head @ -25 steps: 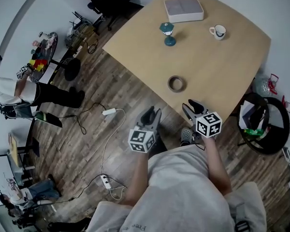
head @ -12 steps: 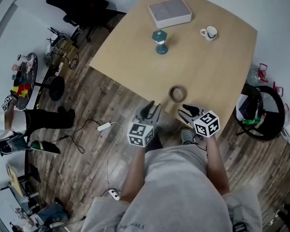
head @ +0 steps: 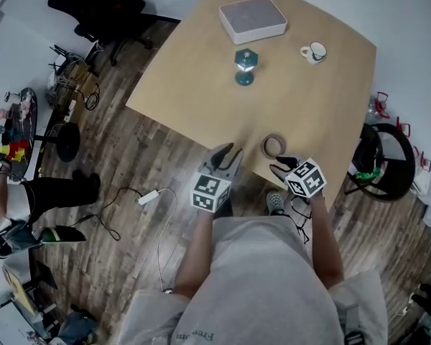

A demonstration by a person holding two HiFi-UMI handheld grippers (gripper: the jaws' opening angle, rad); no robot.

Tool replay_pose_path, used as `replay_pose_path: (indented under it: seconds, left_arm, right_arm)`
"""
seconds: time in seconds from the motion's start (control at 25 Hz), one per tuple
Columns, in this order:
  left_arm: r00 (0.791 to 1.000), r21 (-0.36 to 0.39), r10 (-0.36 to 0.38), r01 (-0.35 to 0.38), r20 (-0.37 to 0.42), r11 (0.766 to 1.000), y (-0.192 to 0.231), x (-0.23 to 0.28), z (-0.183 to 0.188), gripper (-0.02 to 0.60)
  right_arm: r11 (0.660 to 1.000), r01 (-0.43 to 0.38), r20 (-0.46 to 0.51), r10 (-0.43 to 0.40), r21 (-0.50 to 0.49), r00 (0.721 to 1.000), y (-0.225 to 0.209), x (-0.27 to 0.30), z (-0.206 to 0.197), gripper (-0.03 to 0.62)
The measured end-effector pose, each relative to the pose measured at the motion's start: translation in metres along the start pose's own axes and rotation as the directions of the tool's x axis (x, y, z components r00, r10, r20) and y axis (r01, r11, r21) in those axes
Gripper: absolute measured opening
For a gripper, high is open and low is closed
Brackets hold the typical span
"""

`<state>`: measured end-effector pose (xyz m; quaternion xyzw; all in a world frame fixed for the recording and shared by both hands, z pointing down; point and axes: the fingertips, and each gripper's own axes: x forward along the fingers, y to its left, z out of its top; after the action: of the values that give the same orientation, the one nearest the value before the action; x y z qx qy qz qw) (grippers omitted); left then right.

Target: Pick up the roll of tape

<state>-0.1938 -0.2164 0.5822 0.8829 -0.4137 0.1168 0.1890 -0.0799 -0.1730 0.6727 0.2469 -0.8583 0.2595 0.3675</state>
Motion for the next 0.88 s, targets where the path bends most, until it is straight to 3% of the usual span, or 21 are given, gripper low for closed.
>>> replay_pose_path:
  seconds: [0.2, 0.36, 0.68, 0.88]
  left_arm:
    - [0.997, 0.078, -0.069, 0.068, 0.018, 0.995, 0.031, -0.001, 0.015, 0.103]
    - [0.993, 0.085, -0.114, 0.114, -0.010, 0.990, 0.052, -0.002, 0.020, 0.103]
    - [0.981, 0.072, -0.192, 0.193, -0.030, 0.978, 0.073, -0.002, 0.020, 0.103]
    - [0.979, 0.065, -0.199, 0.201, -0.034, 0.978, 0.088, -0.008, 0.010, 0.103]
  right_arm:
    - [0.993, 0.097, -0.074, -0.092, 0.065, 0.993, -0.004, 0.029, 0.006, 0.140]
    - [0.977, 0.199, -0.118, -0.189, 0.079, 0.975, -0.015, 0.044, 0.011, 0.140]
    - [0.949, 0.285, -0.256, -0.245, 0.131, 0.935, -0.026, 0.066, 0.005, 0.130]
    - [0.949, 0.306, -0.349, -0.260, 0.082, 0.900, -0.028, 0.076, 0.001, 0.111]
